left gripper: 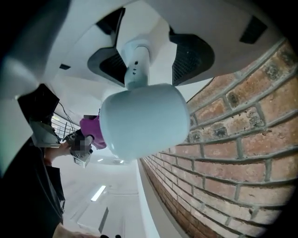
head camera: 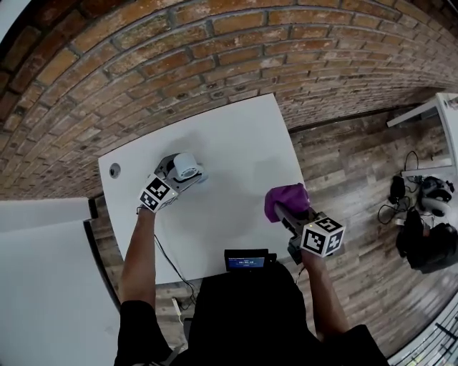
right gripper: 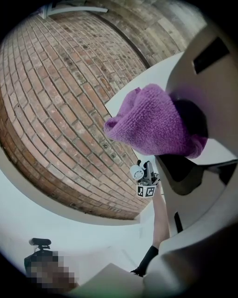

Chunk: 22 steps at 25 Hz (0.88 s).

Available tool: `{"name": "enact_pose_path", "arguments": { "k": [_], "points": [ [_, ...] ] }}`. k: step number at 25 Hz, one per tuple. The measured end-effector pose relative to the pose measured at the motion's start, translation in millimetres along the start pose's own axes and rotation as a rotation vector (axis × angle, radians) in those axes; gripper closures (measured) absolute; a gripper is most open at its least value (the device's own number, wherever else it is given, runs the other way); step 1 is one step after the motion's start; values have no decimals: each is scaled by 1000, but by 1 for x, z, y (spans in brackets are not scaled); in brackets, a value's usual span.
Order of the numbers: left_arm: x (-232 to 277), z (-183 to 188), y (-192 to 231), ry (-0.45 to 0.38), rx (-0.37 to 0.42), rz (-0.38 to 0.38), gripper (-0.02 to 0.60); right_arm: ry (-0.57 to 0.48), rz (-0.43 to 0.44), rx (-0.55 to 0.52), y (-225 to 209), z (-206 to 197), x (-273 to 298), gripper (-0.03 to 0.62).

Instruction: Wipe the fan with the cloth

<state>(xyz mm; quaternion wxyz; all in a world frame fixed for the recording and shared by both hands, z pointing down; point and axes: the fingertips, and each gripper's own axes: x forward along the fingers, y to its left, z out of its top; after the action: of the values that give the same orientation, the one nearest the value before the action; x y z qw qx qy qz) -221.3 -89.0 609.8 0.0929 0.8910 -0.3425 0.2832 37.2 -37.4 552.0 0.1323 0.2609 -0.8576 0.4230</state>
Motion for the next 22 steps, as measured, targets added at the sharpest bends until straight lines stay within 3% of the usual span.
{"name": "enact_pose_path", "arguments": {
  "k": [3, 7, 13, 22],
  "points": [
    [-6, -8, -3, 21, -1, 0, 279, 3, 9, 2, 2, 1, 3, 531],
    [-6, -12, -5, 58, 73, -34, 285, 8, 19, -4, 4, 5, 6, 531],
    [-4, -14, -12, 133, 200, -137, 417, 3, 16, -3, 5, 7, 5, 531],
    [-3, -15, -13, 169, 253, -185, 423, 11, 17, -4, 7, 7, 6, 532]
  ]
}}
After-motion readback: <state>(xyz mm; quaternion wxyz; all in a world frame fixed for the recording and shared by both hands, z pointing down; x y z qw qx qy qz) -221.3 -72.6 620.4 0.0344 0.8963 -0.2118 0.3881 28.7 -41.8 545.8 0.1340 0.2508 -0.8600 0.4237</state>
